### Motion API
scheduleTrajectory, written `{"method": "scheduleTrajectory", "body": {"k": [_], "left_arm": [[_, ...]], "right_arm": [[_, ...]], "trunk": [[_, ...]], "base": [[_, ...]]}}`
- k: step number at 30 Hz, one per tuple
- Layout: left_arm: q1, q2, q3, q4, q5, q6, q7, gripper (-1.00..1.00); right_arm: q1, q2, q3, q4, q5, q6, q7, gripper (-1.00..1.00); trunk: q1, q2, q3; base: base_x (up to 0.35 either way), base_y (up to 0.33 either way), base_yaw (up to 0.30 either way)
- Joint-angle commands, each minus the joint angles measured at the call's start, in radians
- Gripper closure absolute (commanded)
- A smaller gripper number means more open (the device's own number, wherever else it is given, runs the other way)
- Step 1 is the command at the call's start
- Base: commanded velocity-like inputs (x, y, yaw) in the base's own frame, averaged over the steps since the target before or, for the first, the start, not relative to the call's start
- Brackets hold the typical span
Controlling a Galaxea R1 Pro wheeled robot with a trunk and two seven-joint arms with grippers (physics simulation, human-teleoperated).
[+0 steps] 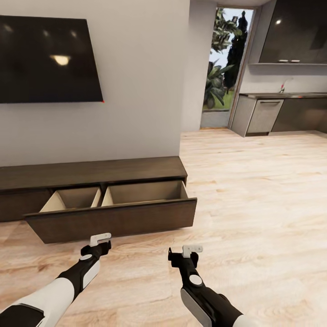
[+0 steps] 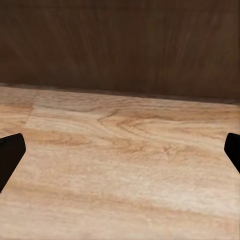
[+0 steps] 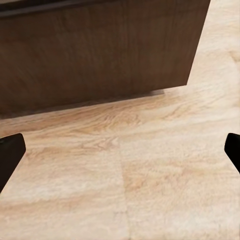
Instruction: Place each of the two pumpkins and all three candles from the living room inside a cabinet in the living room (use any cabinet), then make sure every cabinet is closed, and position the cauldron so it is next to a table in the living room.
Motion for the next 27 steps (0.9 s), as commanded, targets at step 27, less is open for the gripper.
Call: {"method": "scheduleTrajectory", "body": {"k": [27], "left_arm": [[-0.001, 0.012, -0.015, -0.008, 0.006, -0.004, 0.005, -1.00]], "right_arm": [[-0.001, -0.002, 0.000, -0.003, -0.017, -0.112, -0.022, -1.00]], "trunk": [[0.103, -0.190, -0.086]], "base": [[0.000, 0.000, 0.000]]}}
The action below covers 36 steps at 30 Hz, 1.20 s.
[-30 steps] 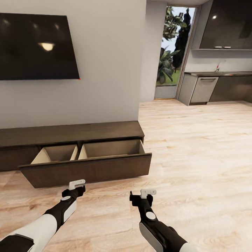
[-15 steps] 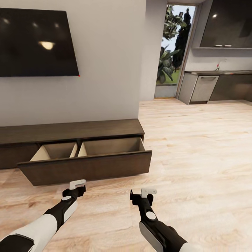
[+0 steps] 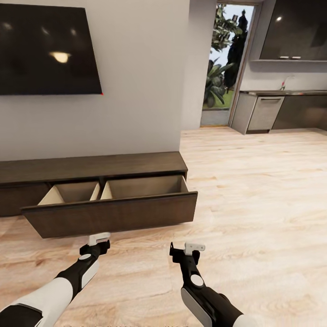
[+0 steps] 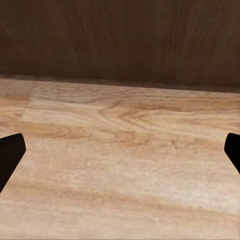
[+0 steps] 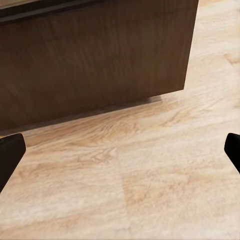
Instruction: Place each of the two pumpkins and all three candles from the living room inside a cabinet in the living room (use any cabinet), then make sure every cabinet is closed, and position the cauldron so it is next to a table in the living room.
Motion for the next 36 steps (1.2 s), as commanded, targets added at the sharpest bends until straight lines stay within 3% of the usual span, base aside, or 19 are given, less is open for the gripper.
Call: {"method": "scheduleTrajectory", "body": {"k": [1, 15, 22, 32, 36], "left_arm": [[-0.001, 0.001, -0.009, -0.001, 0.008, -0.003, 0.005, -1.00], [0.000, 0.003, -0.010, -0.003, 0.009, -0.004, 0.005, -1.00], [0.010, 0.002, -0.012, 0.005, 0.009, -0.070, 0.003, -1.00], [0.015, 0.002, -0.017, 0.006, 0.010, -0.078, -0.001, -1.00], [0.015, 0.002, -0.051, 0.006, 0.009, -0.078, -0.021, -1.00]], "right_arm": [[-0.001, -0.001, 0.006, 0.000, -0.011, -0.007, -0.005, -1.00], [-0.001, -0.001, -0.025, -0.001, -0.011, -0.021, -0.006, -1.00], [-0.001, -0.002, -0.013, -0.003, 0.002, -0.169, 0.010, -1.00], [-0.001, -0.002, -0.006, -0.003, 0.007, -0.191, 0.013, -1.00], [-0.001, -0.002, 0.008, -0.002, 0.061, -0.190, 0.013, -1.00]], "trunk": [[0.004, -0.008, -0.004], [0.057, -0.106, -0.048], [0.084, -0.155, -0.070], [0.123, -0.225, -0.101], [0.138, -0.252, -0.114]], "base": [[0.000, 0.000, 0.000], [0.000, 0.000, 0.000], [0.000, 0.000, 0.000], [0.000, 0.000, 0.000], [0.000, 0.000, 0.000]]}}
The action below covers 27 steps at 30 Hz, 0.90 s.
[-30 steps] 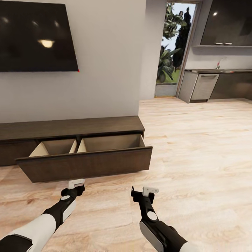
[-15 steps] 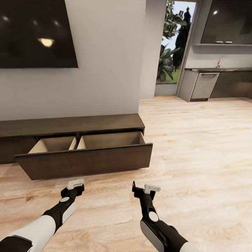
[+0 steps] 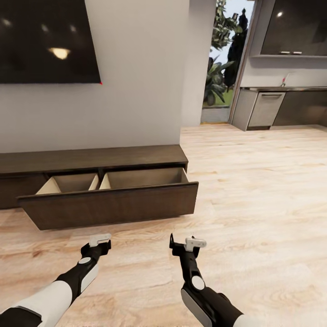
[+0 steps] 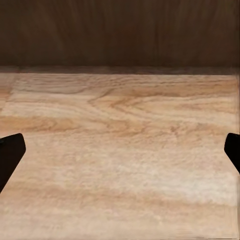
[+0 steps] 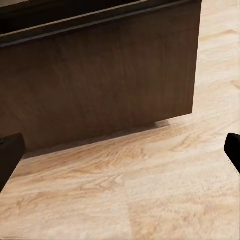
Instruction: Place each of the two pumpkins and all three candles from the living room inside a cabinet in the living room (use any cabinet), then make sure every cabinet is closed, and position the cauldron so it is next to a table in the living room.
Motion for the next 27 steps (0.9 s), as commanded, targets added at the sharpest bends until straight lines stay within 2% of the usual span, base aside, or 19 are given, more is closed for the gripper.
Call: {"method": "scheduleTrajectory", "body": {"k": [1, 2, 5, 13, 17, 22, 27], "left_arm": [[-0.001, 0.001, -0.016, 0.000, 0.006, -0.003, -0.003, -1.00], [-0.001, 0.001, -0.022, 0.000, 0.005, -0.003, -0.013, -1.00], [-0.001, 0.001, -0.027, 0.000, 0.005, -0.003, -0.019, -1.00], [-0.001, 0.004, -0.029, -0.001, 0.005, -0.003, -0.022, -1.00], [-0.001, 0.006, -0.028, -0.002, 0.007, -0.003, -0.023, -1.00], [-0.001, 0.005, -0.028, -0.003, 0.009, -0.003, -0.020, -1.00], [-0.001, 0.005, -0.027, -0.009, 0.011, -0.005, -0.016, -1.00]], "right_arm": [[-0.001, -0.001, 0.008, 0.000, 0.014, -0.006, -0.005, -1.00], [-0.001, -0.001, 0.011, 0.001, 0.040, -0.006, -0.006, -1.00], [-0.001, 0.000, 0.013, 0.002, 0.059, -0.005, -0.006, -1.00], [-0.001, 0.002, 0.023, 0.018, 0.065, 0.001, 0.009, -1.00], [-0.003, 0.003, 0.038, 0.026, 0.062, 0.016, 0.077, -1.00], [-0.011, 0.004, 0.038, 0.051, 0.052, 0.029, 0.209, -1.00], [-0.013, 0.004, 0.036, 0.057, 0.050, 0.038, 0.248, -1.00]], "trunk": [[0.000, -0.001, -0.005], [0.001, -0.001, -0.009], [0.002, -0.002, -0.020], [0.006, -0.004, -0.051], [0.008, -0.005, -0.067], [0.010, -0.006, -0.086], [0.012, -0.007, -0.105]], "base": [[0.000, 0.000, 0.000], [0.000, 0.000, 0.000], [0.000, 0.000, 0.000], [0.000, 0.000, 0.000], [0.000, 0.000, 0.000], [0.000, 0.000, 0.000], [0.000, 0.000, 0.000]]}}
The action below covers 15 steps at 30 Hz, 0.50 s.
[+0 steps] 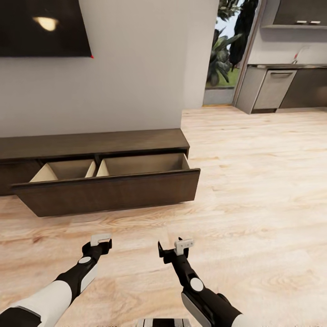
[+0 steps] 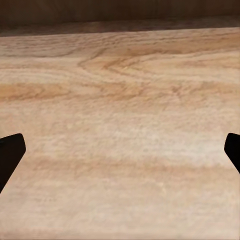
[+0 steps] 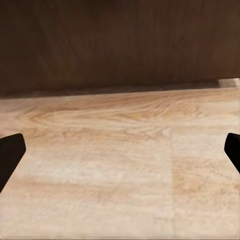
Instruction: Place each of the two pumpkins and all three candles from the living room inside a cabinet in the living room (use any cabinet), then make sure every cabinet is closed, and position the cauldron so it is next to a table in the living room.
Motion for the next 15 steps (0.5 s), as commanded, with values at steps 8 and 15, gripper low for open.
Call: {"method": "scheduleTrajectory", "body": {"k": [8, 15], "left_arm": [[0.000, -0.002, -0.006, -0.003, 0.012, -0.004, 0.015, -1.00], [0.000, -0.002, -0.006, -0.004, 0.013, -0.057, 0.015, -1.00]], "right_arm": [[-0.002, -0.001, 0.001, 0.002, -0.012, 0.000, -0.008, -1.00], [-0.002, -0.001, -0.106, 0.002, -0.013, 0.004, -0.028, -1.00]], "trunk": [[0.001, -0.001, -0.012], [0.001, -0.001, -0.012]], "base": [[0.000, 0.000, 0.000], [0.000, 0.000, 0.000]]}}
